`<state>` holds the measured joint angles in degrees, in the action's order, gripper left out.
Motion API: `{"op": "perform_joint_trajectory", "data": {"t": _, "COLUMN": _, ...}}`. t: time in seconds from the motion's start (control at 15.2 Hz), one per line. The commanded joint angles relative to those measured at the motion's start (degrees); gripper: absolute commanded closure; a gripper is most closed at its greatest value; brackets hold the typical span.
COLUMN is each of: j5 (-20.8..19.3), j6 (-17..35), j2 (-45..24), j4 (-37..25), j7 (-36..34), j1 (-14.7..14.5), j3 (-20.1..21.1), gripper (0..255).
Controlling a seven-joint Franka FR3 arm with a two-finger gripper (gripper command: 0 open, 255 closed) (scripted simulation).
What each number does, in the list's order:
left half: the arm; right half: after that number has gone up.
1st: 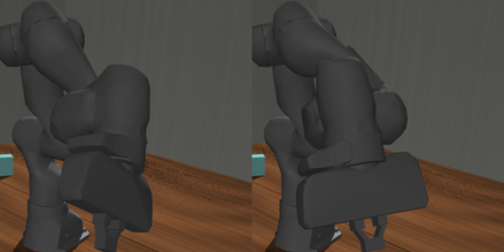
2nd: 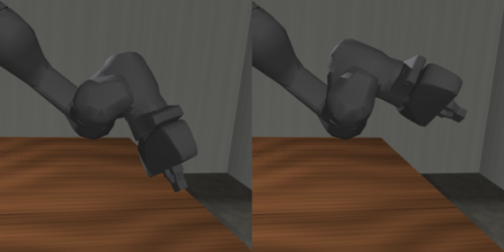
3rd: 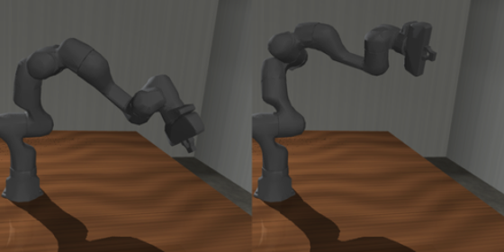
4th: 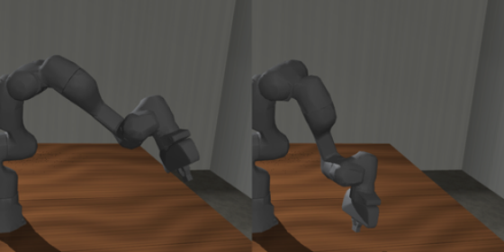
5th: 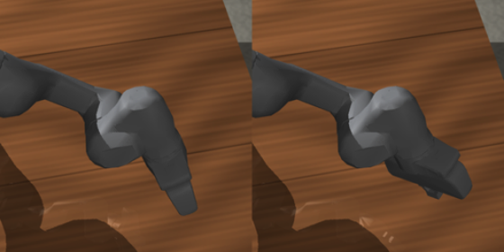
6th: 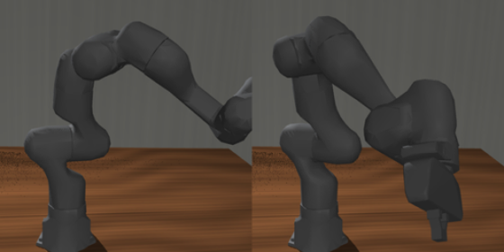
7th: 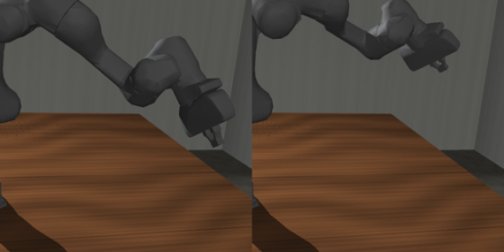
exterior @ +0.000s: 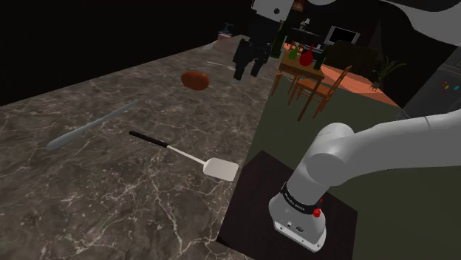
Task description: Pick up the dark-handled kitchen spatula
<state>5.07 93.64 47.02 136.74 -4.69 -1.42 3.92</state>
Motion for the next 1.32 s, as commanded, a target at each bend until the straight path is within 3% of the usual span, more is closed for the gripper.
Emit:
{"op": "perform_joint_trajectory", "data": {"t": 0.0, "j5": 0.0, "j6": 0.0, "j2": 0.0, "j4": 0.0, "j7": 0.0, "j1": 0.0, "j3": 0.0, "gripper": 0}}
{"op": "perform_joint_trajectory", "data": {"t": 0.73, "j5": 6.27, "j6": 10.28, "j2": -6.42, "j4": 2.78, "j7": -4.87, "j1": -7.39, "j3": 12.58, "gripper": 0}}
{"op": "perform_joint_trajectory", "data": {"t": 1.25, "j5": 8.58, "j6": 18.13, "j2": -14.67, "j4": 1.43, "j7": -8.76, "j1": -11.37, "j3": 22.29, "gripper": 0}}
